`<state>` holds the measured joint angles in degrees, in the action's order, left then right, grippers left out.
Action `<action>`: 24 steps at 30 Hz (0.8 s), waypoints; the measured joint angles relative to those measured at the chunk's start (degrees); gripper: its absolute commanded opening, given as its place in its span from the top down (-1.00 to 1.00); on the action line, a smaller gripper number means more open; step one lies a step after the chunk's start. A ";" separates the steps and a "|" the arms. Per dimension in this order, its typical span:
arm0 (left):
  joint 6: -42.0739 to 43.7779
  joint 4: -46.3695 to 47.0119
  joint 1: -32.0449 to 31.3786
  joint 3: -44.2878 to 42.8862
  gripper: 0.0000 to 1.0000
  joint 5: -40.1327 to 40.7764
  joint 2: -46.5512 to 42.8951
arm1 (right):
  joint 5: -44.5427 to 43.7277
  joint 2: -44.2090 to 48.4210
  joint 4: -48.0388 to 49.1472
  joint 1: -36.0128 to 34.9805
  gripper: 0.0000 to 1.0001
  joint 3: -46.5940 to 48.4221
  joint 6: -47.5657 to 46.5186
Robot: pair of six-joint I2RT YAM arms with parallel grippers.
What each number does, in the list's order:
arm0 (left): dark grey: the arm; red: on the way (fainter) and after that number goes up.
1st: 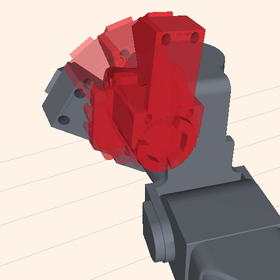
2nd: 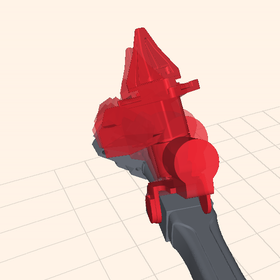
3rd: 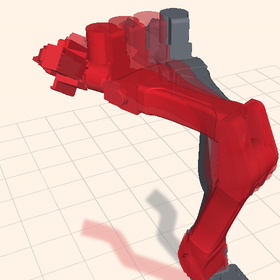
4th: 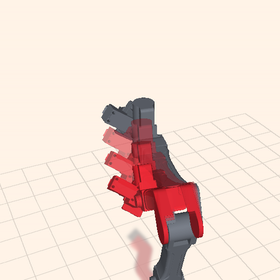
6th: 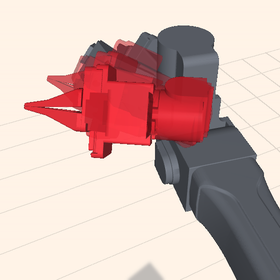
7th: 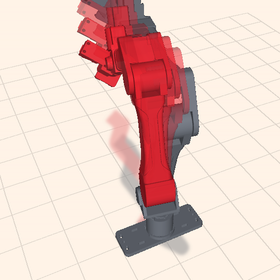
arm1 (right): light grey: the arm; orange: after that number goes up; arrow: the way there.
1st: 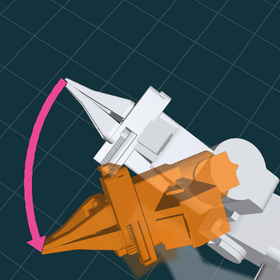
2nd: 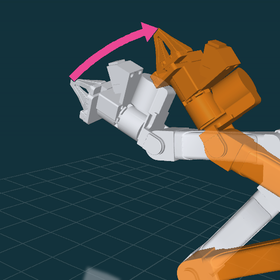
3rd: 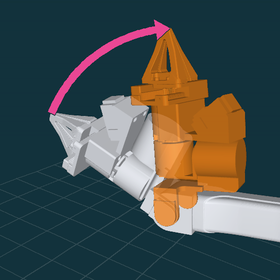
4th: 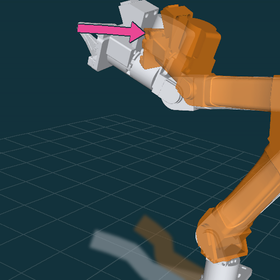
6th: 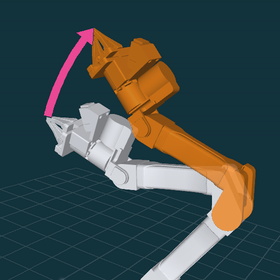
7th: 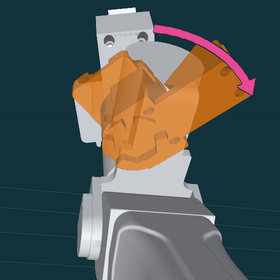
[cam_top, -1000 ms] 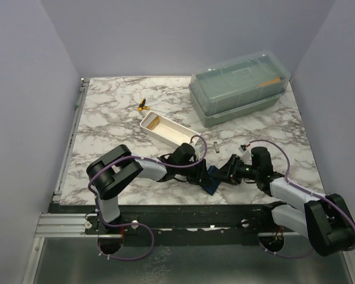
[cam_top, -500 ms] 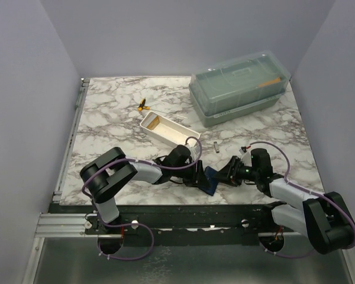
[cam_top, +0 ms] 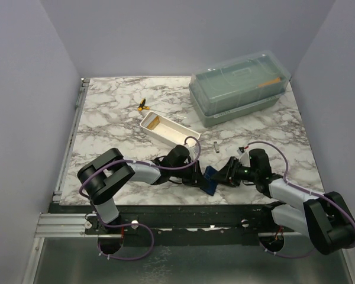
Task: Put the credit cards into the card holder
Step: Open the card holder at the center of the board.
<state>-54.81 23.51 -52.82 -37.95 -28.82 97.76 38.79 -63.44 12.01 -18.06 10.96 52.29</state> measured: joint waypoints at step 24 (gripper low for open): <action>0.07 5.29 0.61 -0.68 1.00 -2.67 3.21 | 2.86 -3.17 20.06 -2.05 0.16 -4.94 10.80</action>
<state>-54.74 28.80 -52.21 -38.63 -31.48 100.97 41.65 -66.61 32.08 -20.12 6.02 63.09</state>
